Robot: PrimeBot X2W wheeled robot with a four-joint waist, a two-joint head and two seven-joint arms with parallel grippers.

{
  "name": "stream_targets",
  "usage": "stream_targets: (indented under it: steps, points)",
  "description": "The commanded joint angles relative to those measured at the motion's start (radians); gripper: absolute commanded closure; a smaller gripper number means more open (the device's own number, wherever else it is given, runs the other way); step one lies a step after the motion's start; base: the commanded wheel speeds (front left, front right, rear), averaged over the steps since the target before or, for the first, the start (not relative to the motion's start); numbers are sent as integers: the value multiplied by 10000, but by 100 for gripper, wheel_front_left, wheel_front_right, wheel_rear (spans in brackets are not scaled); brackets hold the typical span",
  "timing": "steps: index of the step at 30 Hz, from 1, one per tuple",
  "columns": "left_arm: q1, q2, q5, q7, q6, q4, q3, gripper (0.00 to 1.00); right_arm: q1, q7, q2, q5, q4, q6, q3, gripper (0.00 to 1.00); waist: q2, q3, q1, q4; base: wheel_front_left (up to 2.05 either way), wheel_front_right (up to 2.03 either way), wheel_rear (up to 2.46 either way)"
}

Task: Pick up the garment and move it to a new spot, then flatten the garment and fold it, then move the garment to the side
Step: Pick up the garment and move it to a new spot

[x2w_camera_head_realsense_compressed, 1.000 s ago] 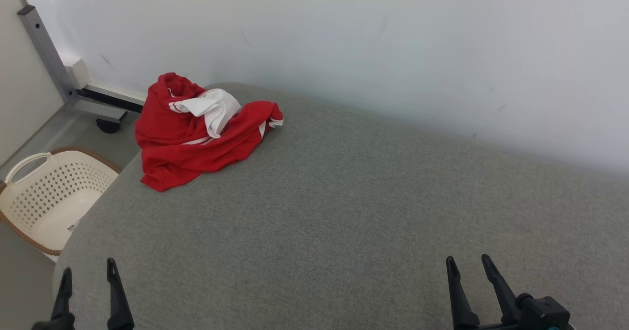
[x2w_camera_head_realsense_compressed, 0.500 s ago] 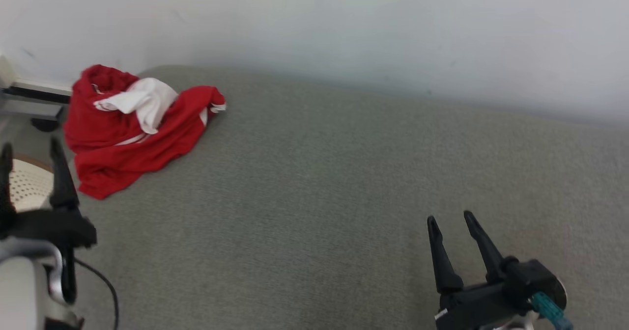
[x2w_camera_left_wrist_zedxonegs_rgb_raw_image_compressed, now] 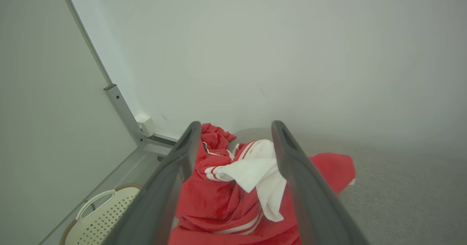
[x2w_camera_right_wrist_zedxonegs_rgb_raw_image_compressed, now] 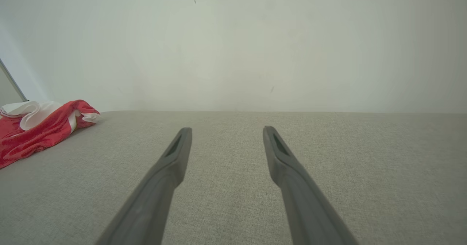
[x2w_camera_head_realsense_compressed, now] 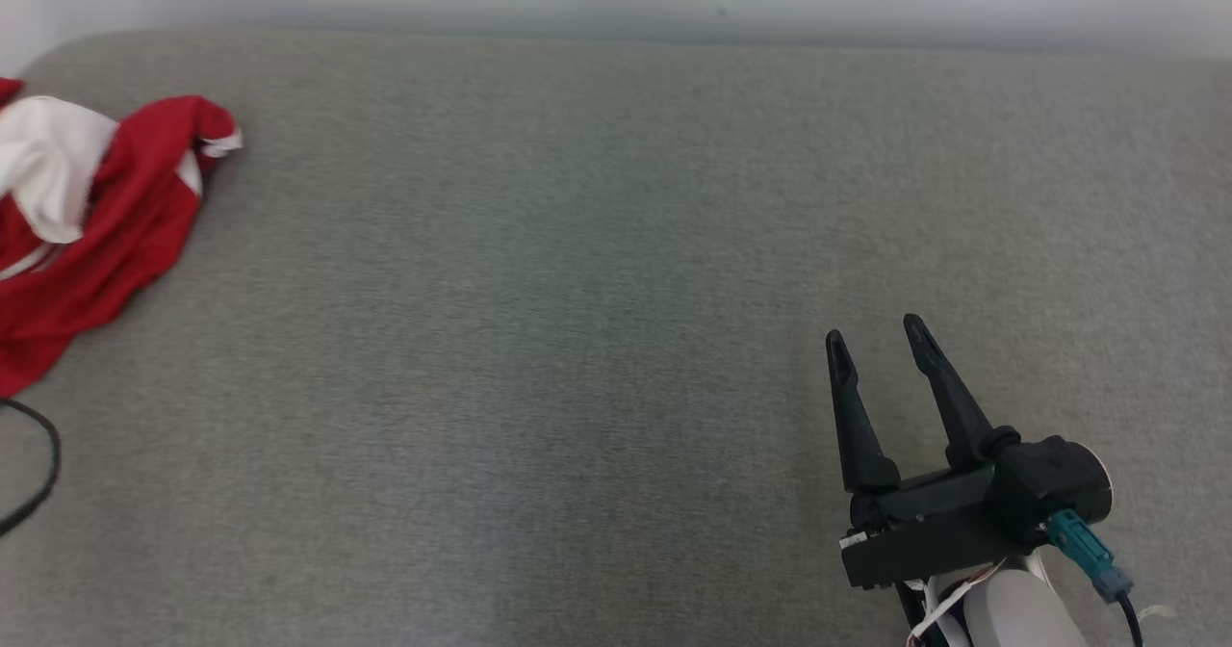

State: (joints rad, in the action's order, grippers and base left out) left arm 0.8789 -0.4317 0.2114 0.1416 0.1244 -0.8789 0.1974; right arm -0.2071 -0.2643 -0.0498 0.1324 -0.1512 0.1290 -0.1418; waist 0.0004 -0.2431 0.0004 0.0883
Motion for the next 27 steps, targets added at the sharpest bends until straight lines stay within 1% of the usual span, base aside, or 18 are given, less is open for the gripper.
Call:
stream_targets:
  steps: [1, 11, 13, 16, 21, 23, 25, 27]
  points:
    - [225, -116, -47, 10, 35, -130, -9, 0, -162, -17, -11, -45, 2, 34, 8, 0, -4, -892, -4, -898, 0, 0, 0]
    - [1298, -936, 31, -913, 62, -2169, -253, 0, -453, -17, -9, -291, 43, 34, 191, 0, -4, -1438, -4, -1393, 0, 0, 0]
    - [1554, -1189, -84, -1231, -92, -2691, -373, 0, -557, -17, -6, -359, 106, 34, 213, 0, -4, -1708, -4, -1548, 0, 0, 0]
    - [1847, -1387, -162, -1657, -196, -3199, -480, 0, -608, -17, -9, -423, 190, 34, 273, 0, -4, -1986, -4, -1685, 0, 0, 0]
    - [2075, -1461, -73, -2421, -443, -3732, -522, 0, -547, -17, -8, -522, 300, 34, 301, 0, -4, -2232, -4, -1786, 0, 0, 0]
    - [2082, -1475, -20, -2754, -648, -3866, -500, 0, -553, -17, -9, -518, 311, 34, 291, 0, -4, -2253, -4, -1812, 0, 0, 0]
    - [2015, -1532, -41, -2839, -850, -3921, -522, 0, -593, -17, -9, -545, 319, 34, 270, 0, -4, -2256, -4, -1840, 0, 0, 0]
    - [1932, -1539, -45, -2795, -957, -3960, -561, 0, -618, -17, -8, -568, 330, 34, 260, 0, -4, -2240, -4, -1842, 0, 0, 0]
